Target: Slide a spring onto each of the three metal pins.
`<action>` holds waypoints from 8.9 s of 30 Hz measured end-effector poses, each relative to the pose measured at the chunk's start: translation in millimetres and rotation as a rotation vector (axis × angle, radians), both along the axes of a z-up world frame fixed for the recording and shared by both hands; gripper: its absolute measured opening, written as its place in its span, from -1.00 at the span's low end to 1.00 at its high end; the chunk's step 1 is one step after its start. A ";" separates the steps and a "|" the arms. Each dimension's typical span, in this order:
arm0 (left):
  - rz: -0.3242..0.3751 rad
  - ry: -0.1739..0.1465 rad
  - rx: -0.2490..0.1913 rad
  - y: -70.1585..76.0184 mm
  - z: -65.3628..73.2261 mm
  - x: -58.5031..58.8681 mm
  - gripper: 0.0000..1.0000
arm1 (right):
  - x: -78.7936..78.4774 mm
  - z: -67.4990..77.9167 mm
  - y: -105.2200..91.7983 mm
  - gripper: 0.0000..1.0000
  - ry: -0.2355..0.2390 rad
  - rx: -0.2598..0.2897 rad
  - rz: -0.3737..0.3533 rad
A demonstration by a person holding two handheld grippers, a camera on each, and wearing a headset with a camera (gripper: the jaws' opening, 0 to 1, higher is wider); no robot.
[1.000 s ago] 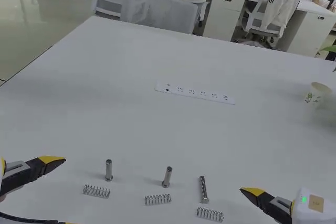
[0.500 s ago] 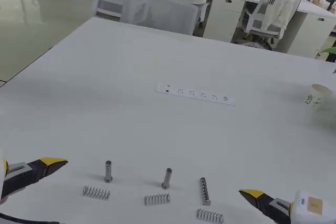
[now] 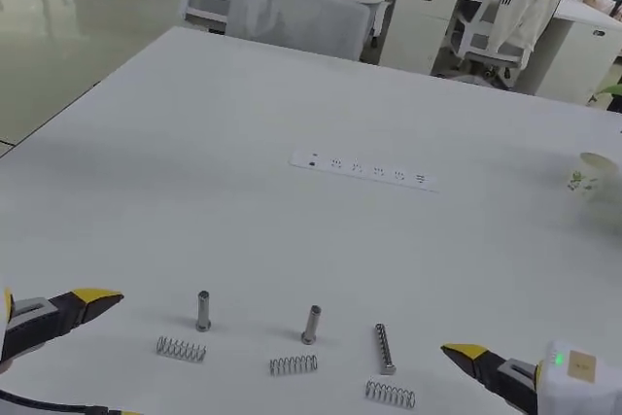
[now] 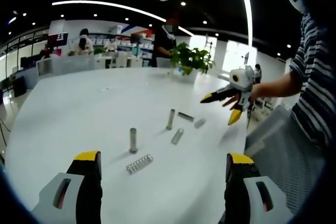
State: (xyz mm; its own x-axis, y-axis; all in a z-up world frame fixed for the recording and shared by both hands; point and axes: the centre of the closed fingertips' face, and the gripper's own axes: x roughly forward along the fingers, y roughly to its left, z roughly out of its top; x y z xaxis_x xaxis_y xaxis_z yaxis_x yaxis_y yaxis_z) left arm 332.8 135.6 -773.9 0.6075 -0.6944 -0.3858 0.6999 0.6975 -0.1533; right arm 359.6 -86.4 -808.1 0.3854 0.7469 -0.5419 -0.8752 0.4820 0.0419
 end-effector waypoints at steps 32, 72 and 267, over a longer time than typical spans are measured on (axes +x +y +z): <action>0.001 0.011 0.008 5.1 -4.8 -0.7 0.91 | 72.1 -17.0 11.8 -0.33 0.167 -0.111 -0.207; -0.005 0.022 0.002 5.6 -3.8 -3.7 0.90 | 91.0 -48.7 8.0 -0.90 0.310 -0.259 -0.353; -0.300 0.047 -0.020 -65.2 1.1 -13.5 0.28 | -16.6 -0.3 27.4 -0.85 -0.099 -0.425 0.425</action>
State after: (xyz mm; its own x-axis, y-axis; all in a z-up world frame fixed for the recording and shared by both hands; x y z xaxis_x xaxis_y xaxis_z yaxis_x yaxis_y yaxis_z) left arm 319.3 70.3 -772.8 0.3556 -0.8478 -0.3936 0.8661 0.4571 -0.2022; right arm 343.0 -59.0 -808.4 0.1651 0.5727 -0.8030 -0.9845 0.0463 -0.1693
